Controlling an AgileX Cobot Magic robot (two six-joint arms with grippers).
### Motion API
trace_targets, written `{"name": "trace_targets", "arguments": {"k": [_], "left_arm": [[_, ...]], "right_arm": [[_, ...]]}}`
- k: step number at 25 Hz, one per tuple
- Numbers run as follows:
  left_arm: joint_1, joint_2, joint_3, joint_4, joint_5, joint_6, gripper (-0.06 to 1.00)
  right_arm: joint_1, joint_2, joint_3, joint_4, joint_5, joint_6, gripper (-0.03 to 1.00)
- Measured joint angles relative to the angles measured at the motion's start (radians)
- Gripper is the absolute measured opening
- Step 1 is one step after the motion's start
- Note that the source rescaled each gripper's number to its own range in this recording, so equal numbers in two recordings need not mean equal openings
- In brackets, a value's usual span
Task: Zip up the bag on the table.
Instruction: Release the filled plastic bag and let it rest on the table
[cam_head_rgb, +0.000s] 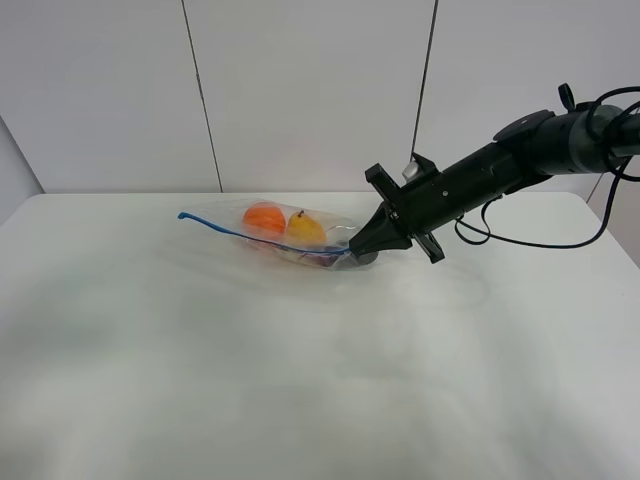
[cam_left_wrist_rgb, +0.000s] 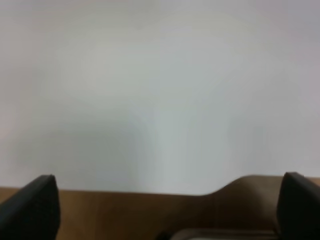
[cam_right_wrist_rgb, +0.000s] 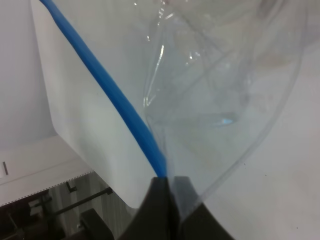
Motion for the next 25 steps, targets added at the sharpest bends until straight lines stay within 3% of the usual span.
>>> {"name": "trace_targets", "arguments": {"k": [6, 15, 18, 21, 25], "left_arm": [[-0.101, -0.152, 0.0, -0.003, 0.0, 0.0, 1.0], [-0.105, -0.4, 0.0, -0.004, 0.003, 0.0, 1.0], [-0.105, -0.419, 0.002, -0.004, 0.004, 0.0, 1.0], [-0.105, -0.42, 0.006, -0.004, 0.005, 0.0, 1.0], [-0.105, -0.42, 0.006, -0.004, 0.005, 0.0, 1.0]], "right_arm": [[0.0, 0.0, 0.0, 0.0, 0.0, 0.0, 0.0], [0.0, 0.0, 0.0, 0.0, 0.0, 0.0, 0.0], [0.0, 0.0, 0.0, -0.002, 0.0, 0.015, 0.07], [0.0, 0.0, 0.0, -0.012, 0.0, 0.034, 0.31], [0.0, 0.0, -0.03, -0.1, 0.014, 0.046, 0.84]]}}
